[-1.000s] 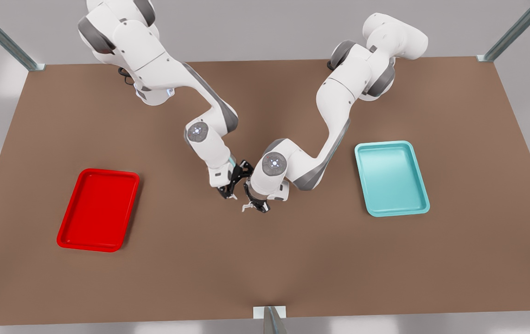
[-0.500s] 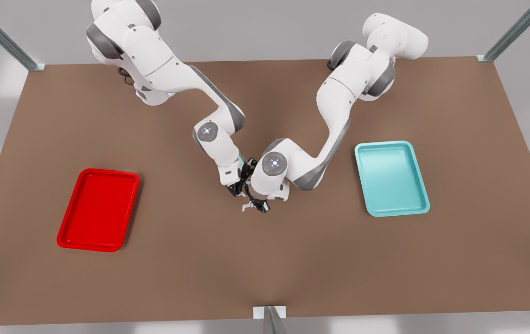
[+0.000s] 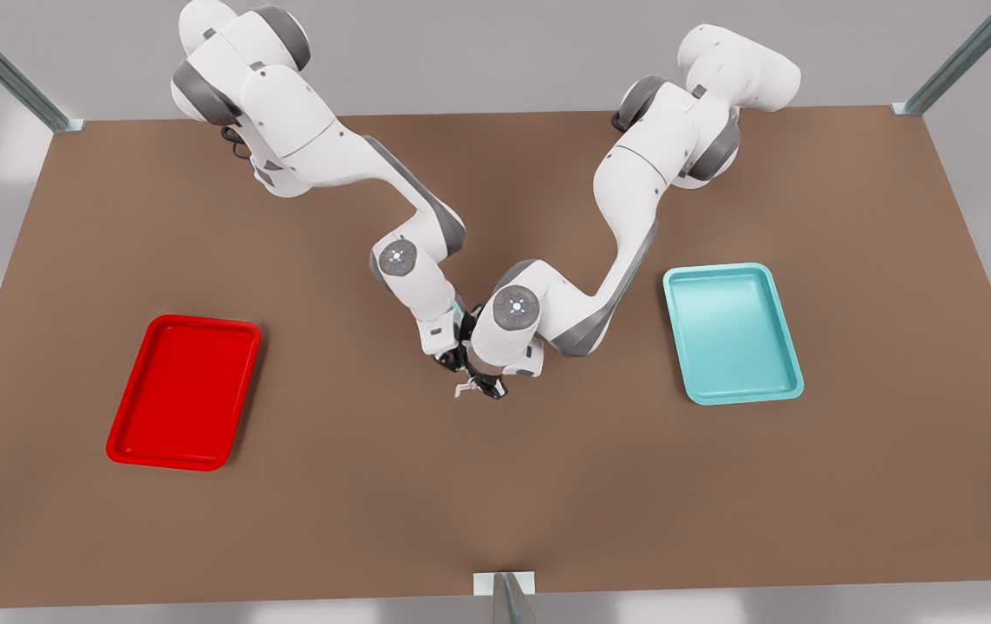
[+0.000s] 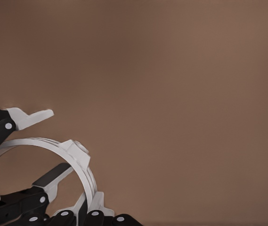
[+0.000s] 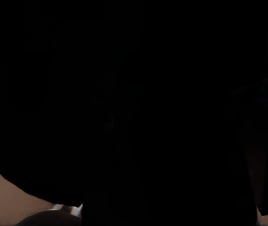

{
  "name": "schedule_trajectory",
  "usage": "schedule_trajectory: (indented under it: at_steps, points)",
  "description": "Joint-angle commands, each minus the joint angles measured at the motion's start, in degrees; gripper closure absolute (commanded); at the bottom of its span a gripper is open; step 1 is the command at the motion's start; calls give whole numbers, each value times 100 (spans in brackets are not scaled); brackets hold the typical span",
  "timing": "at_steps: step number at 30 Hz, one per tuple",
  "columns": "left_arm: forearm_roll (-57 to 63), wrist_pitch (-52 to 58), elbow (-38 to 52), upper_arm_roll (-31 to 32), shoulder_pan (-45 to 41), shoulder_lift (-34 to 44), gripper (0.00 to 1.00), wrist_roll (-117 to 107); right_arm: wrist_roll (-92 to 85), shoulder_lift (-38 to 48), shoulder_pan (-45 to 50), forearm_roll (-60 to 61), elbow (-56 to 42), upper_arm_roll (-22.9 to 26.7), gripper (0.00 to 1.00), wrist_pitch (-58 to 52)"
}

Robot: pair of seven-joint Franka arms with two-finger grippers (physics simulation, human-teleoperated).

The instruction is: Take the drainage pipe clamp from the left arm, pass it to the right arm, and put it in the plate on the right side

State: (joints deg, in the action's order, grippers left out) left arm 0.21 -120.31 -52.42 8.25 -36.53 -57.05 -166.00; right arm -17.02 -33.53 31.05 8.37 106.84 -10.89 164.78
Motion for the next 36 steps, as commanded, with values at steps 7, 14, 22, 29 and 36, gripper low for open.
schedule_trajectory:
  at_steps: [7,14,22,29,36]
  points:
    - [14,16,3,19,76,36,0,-6251,-249,22,121,-142,-76,8,79,-51]
    - [14,245,82,36,164,151,0,-6234,-197,-40,129,-169,-181,17,79,-95]
    - [-135,1351,214,1090,3239,836,0,-507,-372,215,-310,-178,583,78,79,-201]
    - [-47,3857,-2792,238,4066,4352,0,15870,-346,1814,-618,-196,1647,1203,79,-1950]
    - [505,5052,-1763,731,3486,3622,0,16416,-1128,2237,-2481,-1664,1814,1335,79,-2565]
